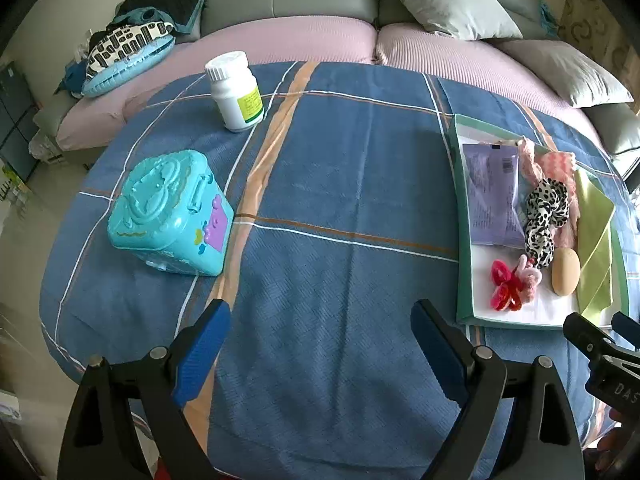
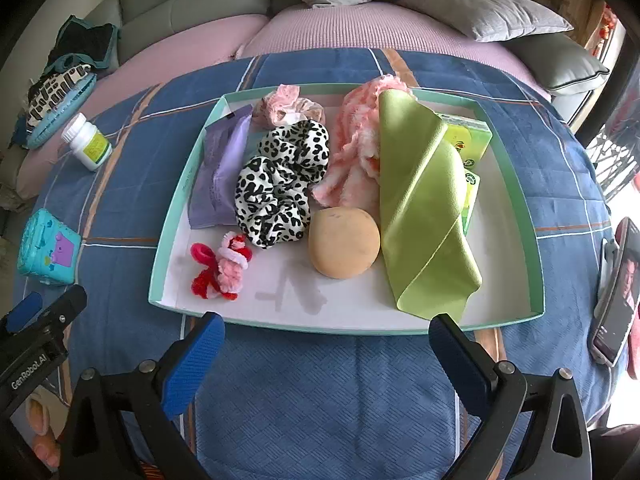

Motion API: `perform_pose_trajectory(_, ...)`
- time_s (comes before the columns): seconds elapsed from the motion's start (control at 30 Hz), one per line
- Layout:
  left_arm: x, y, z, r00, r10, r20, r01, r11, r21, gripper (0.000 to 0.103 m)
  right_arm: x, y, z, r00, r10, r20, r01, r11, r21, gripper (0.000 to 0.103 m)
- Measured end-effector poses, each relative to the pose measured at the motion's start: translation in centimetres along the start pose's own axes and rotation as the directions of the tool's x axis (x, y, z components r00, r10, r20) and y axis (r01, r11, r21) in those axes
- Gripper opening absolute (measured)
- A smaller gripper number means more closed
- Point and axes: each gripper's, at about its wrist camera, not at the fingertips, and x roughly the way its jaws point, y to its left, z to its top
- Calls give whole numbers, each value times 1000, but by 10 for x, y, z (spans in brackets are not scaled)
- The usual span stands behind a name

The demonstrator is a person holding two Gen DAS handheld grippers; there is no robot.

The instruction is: Organize soft objects

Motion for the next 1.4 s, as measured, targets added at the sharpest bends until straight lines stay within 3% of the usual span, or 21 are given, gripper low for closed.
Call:
perform_pose_trajectory(0.83, 15, -2, 2, 998, -43, -54, 43, 999, 12, 92, 9, 2, 5, 1000, -3, -7, 3, 1000, -20, 103)
perform_pose_trajectory(1.4, 13, -3, 3, 997, -66, -33, 67, 997, 23, 92, 9, -2, 7, 1000, -10, -2, 10, 1000, -13, 103)
